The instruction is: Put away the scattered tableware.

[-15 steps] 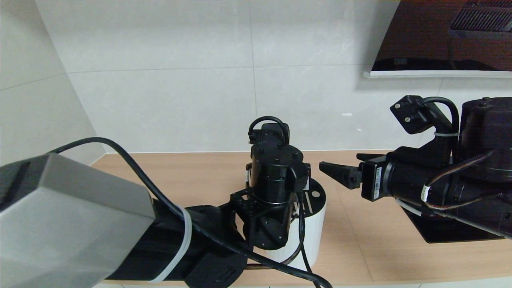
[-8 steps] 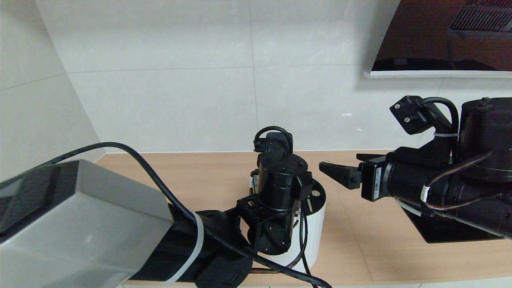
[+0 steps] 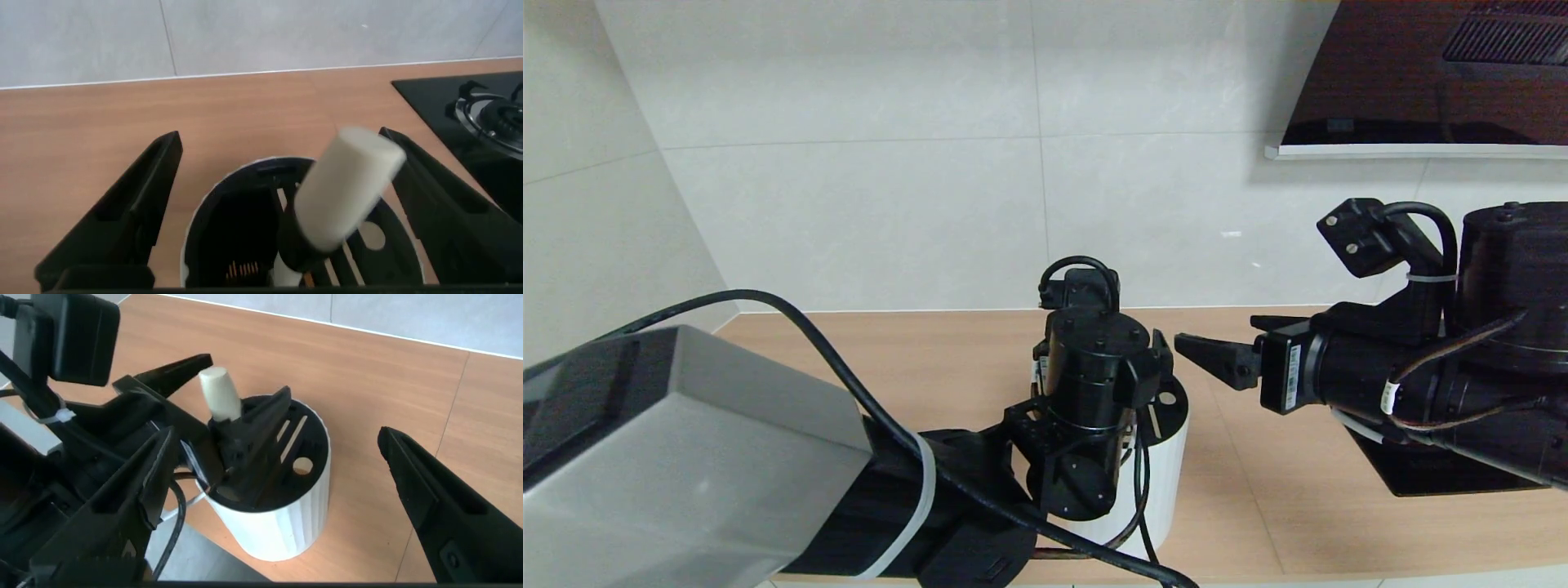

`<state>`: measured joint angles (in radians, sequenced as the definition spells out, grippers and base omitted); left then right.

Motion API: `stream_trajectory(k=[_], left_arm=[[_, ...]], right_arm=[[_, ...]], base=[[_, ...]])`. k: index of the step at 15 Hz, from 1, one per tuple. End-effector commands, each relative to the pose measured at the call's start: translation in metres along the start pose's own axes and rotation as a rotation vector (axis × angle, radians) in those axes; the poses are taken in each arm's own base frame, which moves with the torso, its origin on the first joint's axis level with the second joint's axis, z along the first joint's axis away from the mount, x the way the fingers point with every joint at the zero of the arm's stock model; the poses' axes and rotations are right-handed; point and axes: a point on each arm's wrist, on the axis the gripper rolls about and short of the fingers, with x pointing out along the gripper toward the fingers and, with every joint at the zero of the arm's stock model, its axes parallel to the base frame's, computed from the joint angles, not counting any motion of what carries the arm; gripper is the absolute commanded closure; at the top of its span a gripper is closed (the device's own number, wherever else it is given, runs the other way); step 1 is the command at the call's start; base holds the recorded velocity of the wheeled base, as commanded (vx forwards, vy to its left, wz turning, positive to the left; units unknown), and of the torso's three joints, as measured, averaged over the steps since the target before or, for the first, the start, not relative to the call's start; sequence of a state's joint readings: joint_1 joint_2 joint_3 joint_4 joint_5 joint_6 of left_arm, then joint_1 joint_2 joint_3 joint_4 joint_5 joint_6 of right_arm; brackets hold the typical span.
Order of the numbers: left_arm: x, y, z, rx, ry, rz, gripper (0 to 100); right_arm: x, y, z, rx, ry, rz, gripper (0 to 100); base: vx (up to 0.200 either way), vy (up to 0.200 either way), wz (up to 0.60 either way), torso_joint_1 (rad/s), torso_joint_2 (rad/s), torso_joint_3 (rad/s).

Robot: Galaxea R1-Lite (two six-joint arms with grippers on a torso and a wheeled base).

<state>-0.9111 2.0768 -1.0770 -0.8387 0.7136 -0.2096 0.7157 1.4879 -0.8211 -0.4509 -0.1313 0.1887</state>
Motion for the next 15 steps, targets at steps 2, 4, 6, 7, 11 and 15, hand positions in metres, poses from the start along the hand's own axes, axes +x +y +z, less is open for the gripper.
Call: stream_trajectory(k=[2, 4, 6, 7, 11, 15], left_arm=[[-0.013, 0.006, 0.024, -0.054, -0.063, -0.018, 0], [-0.039, 0.021, 0.067, -0.129, -0.153, -0.04, 0], [-0.077, 0.048, 0.095, -0.156, -0.193, -0.082, 0], [-0.098, 0.07, 0.11, -0.151, -0.228, -0.094, 0], [-0.168, 0.161, 0.128, -0.083, -0.311, 0.04, 0], [-0.241, 0.223, 0.11, -0.082, -0.354, 0.137, 0]], right_arm=[[0.001, 0.0, -0.001, 0.0, 0.002, -0.002, 0], [-0.002, 0.0, 0.002, 0.0, -0.011, -0.004, 0], [-0.005, -0.01, 0.006, -0.015, -0.029, -0.041, 0], [-0.005, -0.023, 0.008, -0.032, -0.033, -0.089, 0], [-0.058, -0.042, 0.008, -0.118, -0.179, -0.162, 0], [-0.14, -0.05, -0.008, -0.111, -0.342, -0.22, 0]], base=[[0.0, 0.0, 0.0, 0.0, 0.0, 0.0], [0.0, 0.0, 0.0, 0.0, 0.0, 0.0], [0.0, 0.0, 0.0, 0.0, 0.0, 0.0], [0.0, 0.0, 0.0, 0.0, 0.0, 0.0], [0.0, 0.0, 0.0, 0.0, 0.0, 0.0], [0.0, 0.0, 0.0, 0.0, 0.0, 0.0]])
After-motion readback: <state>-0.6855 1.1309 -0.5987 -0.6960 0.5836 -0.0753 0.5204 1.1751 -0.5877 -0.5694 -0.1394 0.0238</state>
